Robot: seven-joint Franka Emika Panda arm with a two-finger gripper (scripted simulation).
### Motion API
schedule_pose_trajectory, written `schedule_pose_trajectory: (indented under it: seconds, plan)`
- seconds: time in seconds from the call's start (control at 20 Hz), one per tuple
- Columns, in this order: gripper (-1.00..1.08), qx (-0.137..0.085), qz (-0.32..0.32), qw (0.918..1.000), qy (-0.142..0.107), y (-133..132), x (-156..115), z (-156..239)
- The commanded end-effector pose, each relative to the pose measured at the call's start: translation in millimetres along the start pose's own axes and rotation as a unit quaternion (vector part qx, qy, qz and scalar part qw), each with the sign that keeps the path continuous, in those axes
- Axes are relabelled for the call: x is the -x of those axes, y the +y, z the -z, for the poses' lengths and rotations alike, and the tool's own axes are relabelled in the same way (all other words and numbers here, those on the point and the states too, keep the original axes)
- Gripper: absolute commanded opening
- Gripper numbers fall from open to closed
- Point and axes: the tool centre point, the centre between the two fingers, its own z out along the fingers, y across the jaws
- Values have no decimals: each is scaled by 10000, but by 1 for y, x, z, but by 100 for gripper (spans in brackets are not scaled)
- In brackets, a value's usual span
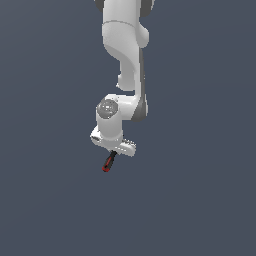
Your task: Pick up the object and move it to a goal position.
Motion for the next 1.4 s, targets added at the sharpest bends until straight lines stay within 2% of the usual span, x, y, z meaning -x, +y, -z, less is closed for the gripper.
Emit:
schedule_pose_trajectory:
  seconds: [0.0, 0.3, 1.35]
  plan:
    - [-100, -4, -1, 10000, 11, -3, -1, 17]
    - [-100, -4, -1, 10000, 11, -12, 0, 72]
    - [-100, 3, -7, 10000, 14, -54, -4, 309]
